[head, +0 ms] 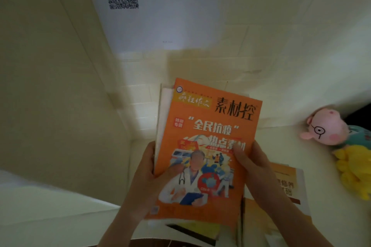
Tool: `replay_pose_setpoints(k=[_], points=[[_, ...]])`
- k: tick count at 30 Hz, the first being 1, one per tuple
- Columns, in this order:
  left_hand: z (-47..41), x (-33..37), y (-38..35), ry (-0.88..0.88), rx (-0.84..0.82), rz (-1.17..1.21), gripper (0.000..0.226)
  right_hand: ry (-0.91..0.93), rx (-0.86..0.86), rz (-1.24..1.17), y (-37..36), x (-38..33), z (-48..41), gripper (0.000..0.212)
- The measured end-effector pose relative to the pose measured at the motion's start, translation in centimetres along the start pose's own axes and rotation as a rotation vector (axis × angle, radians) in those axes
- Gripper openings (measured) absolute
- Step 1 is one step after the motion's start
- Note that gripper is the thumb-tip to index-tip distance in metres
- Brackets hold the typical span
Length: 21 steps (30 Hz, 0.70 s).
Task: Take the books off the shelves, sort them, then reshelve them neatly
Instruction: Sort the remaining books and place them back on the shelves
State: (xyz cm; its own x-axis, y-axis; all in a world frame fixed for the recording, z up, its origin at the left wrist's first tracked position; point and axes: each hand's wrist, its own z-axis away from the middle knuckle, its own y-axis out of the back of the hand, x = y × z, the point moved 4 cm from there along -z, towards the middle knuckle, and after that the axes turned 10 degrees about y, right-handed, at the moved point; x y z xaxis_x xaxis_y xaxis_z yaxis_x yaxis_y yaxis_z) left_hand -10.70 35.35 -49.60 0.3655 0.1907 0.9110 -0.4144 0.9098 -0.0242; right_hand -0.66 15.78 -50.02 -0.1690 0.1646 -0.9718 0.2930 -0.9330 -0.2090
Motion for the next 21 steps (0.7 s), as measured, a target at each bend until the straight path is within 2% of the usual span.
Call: replay_pose_setpoints(k=[4,7,11,15,21], points=[[-0.9,-0.3,0.7,-0.069,-0.027,-0.008,0.043,0.225,-0.103,0.142,-1.3,-1.4,-1.3,0.034],[-2.2,-2.0,1.2,-0.109,0.033,-0.112,0.034,0.309,-0.169,0.274,-1.5,0.4,-1.3,0.034],[-3.9,-7.5,1.6,-0.019,0.059,-0.096,0.037,0.157,-0.22,0.351,-0.1,6.3,-0.5,0.041],[-4.3,-8.9,0.9,0.016,-0.012,-0.038,0.072,0.047,-0.221,0.378,1.2,9.1,0.2,0.051],[-4.3,-9.3,1.0,-0.068,0.176,-0.034,0.062,0.039,-0.199,0.441,1.2,9.8,0.5,0.052]])
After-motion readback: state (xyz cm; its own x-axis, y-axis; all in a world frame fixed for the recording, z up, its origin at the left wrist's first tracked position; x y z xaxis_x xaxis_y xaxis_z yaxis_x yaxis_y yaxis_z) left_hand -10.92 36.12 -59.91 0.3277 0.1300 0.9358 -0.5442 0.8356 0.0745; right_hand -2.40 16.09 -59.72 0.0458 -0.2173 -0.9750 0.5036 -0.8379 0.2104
